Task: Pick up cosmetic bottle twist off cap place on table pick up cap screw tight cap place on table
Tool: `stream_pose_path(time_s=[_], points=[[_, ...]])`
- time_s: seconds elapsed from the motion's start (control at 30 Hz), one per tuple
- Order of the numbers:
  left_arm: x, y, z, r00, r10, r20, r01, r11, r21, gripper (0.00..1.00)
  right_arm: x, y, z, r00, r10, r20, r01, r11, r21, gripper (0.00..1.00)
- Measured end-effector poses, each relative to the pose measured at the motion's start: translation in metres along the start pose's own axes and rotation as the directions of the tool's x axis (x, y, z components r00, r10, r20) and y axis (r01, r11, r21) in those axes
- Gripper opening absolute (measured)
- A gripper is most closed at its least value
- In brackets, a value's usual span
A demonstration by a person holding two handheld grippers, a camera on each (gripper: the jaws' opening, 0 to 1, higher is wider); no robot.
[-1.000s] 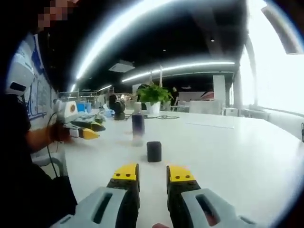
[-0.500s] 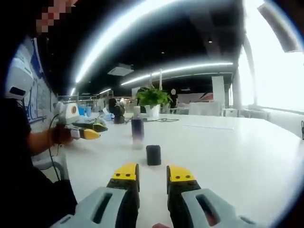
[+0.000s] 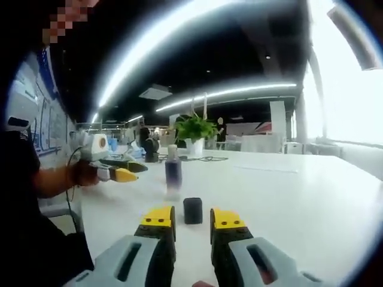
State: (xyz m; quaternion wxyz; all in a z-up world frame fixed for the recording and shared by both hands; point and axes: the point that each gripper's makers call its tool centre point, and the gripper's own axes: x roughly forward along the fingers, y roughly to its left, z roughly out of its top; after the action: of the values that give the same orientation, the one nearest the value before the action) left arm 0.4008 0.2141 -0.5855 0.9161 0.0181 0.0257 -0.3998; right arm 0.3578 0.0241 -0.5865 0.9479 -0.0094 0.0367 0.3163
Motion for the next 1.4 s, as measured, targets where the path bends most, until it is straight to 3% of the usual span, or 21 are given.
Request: stream_pose_path(time_s=[0.27, 0.43, 0.6, 0.8, 1.0, 1.4], points=[[0.021, -0.007, -0.001, 0.999, -0.033, -0.014, 0.033, 0.999, -0.006, 0.31, 0.021, 0.002, 0.006, 0.999, 0.027, 0.043, -0.027, 0.999, 0.022, 0.16], [0.034, -0.008, 0.000, 0.999, -0.043, -0.009, 0.043, 0.999, -0.002, 0.31, 0.028, 0.002, 0.005, 0.996, 0.039, 0.081, -0.045, 0.996, 0.081, 0.16], [0.042, -0.003, 0.000, 0.999, -0.045, -0.010, 0.045, 0.997, -0.059, 0.31, 0.026, -0.002, 0.005, 0.994, 0.039, 0.097, -0.051, 0.992, 0.117, 0.16], [0.053, -0.005, -0.001, 0.998, -0.060, -0.022, 0.060, 0.998, -0.035, 0.31, 0.027, -0.001, 0.001, 0.995, 0.047, 0.087, -0.057, 0.991, 0.118, 0.16], [0.064, -0.002, 0.005, 0.998, -0.063, -0.002, 0.063, 0.996, -0.060, 0.30, 0.027, 0.001, 0.001, 0.994, 0.058, 0.088, -0.068, 0.991, 0.115, 0.15], [0.083, -0.010, 0.000, 0.995, -0.098, -0.007, 0.098, 0.993, -0.063, 0.29, 0.027, 0.001, -0.002, 0.996, 0.049, 0.073, -0.056, 0.995, 0.085, 0.16]])
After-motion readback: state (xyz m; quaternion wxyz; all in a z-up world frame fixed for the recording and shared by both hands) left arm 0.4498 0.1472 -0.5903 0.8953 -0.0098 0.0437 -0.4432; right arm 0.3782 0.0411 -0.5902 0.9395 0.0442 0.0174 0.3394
